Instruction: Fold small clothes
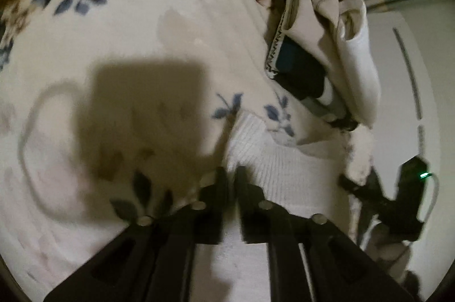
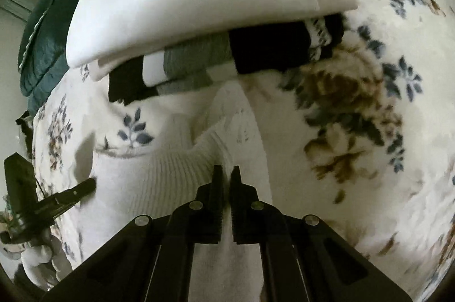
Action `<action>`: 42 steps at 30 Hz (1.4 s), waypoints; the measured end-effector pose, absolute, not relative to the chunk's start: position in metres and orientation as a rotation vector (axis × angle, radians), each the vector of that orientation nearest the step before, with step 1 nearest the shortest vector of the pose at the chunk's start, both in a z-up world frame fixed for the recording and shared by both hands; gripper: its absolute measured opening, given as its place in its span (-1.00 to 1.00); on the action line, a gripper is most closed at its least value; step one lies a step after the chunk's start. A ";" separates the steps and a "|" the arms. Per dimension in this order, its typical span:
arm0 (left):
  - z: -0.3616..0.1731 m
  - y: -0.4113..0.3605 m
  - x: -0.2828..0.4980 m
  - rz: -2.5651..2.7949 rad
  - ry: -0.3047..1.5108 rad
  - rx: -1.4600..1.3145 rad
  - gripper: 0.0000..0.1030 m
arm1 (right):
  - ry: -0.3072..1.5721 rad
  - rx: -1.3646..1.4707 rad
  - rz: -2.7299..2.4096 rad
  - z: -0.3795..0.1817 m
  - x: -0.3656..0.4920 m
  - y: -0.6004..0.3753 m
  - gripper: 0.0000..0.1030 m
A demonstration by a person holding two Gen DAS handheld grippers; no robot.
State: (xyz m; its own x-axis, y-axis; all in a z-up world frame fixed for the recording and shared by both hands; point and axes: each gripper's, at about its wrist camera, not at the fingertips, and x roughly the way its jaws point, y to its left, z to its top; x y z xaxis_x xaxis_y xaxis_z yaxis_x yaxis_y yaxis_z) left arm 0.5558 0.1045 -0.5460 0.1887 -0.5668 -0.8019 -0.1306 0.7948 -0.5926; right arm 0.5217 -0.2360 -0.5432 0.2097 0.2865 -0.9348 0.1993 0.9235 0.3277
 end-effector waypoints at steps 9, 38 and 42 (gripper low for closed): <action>-0.539 0.079 0.556 -0.418 1.346 -0.574 -0.02 | 1.400 0.747 0.157 -0.546 0.499 -0.272 0.17; -0.527 0.137 0.491 -0.333 1.305 -0.798 0.05 | 1.444 0.748 0.256 -0.542 0.493 -0.287 0.15; -0.537 0.124 0.438 -0.324 1.345 -0.779 0.05 | 1.483 0.856 0.304 -0.545 0.434 -0.296 0.20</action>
State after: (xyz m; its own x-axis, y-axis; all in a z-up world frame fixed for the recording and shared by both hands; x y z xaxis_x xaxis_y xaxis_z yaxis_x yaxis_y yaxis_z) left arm 0.4378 0.1237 -0.5366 0.2275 -0.6269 -0.7452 -0.2185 0.7129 -0.6664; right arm 0.4345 -0.2959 -0.5455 0.1151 0.6624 -0.7402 0.3182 0.6813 0.6592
